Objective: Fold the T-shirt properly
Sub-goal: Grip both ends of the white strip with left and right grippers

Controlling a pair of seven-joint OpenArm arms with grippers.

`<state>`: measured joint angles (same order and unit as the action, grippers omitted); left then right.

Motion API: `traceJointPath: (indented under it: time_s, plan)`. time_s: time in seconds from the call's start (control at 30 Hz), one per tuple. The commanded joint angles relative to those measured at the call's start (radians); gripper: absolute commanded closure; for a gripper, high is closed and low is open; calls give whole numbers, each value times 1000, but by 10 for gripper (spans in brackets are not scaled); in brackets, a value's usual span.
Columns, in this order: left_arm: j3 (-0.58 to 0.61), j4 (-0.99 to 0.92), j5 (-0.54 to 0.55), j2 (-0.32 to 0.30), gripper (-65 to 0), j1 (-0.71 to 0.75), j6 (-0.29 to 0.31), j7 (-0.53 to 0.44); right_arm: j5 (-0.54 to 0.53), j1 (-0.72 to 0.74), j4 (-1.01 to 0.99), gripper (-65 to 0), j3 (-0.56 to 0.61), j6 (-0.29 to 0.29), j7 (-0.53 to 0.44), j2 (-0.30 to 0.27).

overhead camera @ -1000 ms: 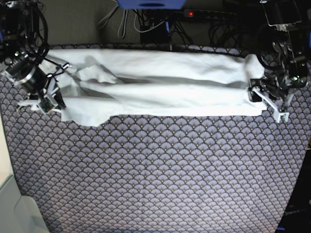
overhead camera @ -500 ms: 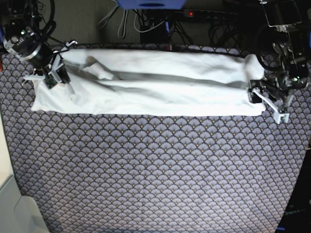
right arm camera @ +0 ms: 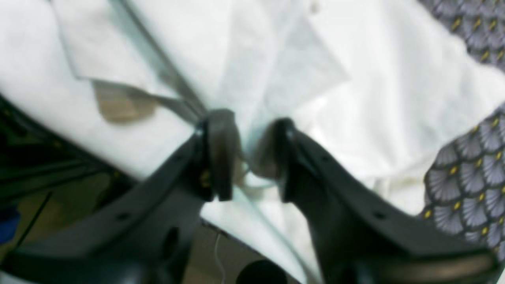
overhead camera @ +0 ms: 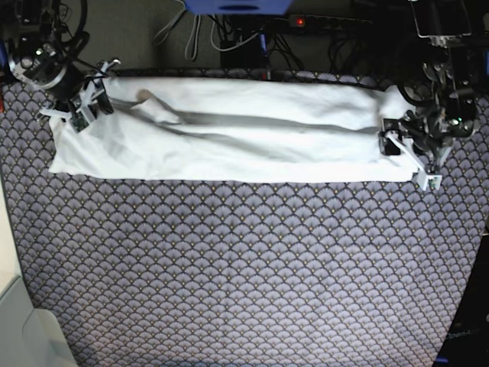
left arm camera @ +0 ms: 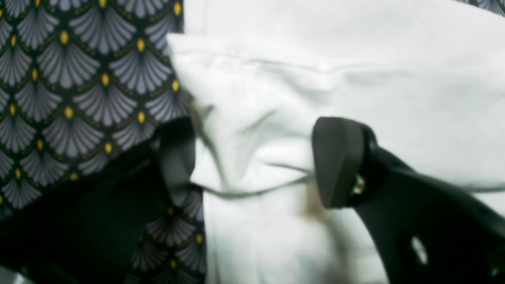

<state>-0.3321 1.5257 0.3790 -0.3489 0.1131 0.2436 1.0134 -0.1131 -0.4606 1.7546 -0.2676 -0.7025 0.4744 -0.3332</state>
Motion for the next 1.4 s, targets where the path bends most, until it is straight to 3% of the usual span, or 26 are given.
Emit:
traceJointPath:
  time_s: [0.0,0.1,0.53,0.8,1.13,1.37]
  plan:
    - [-9,19,7,-16,-461,-10,3,-11,-9,4,9,-217,-9,4,-21,-24]
    - [-9,19,5,-16,-461,-10,3,-11,-10,4,5,-247,-26,4,-19,-34]
    - [-12,19,10,-17,-460,-11,3,-11,-12,27,51,-249,-232,4,-18,-25]
    - [-14,88,10,-17,-461,6,3,-3,-9,23,222,-251,-178,4,-18,62]
    - [-15,85,10,-14,-461,43,3,-12,-7,52,95,-251,-31,4,-18,61]
    - [-15,78,10,-8,-461,41,3,-12,-7,115,-84,-248,-23,4,-19,47]
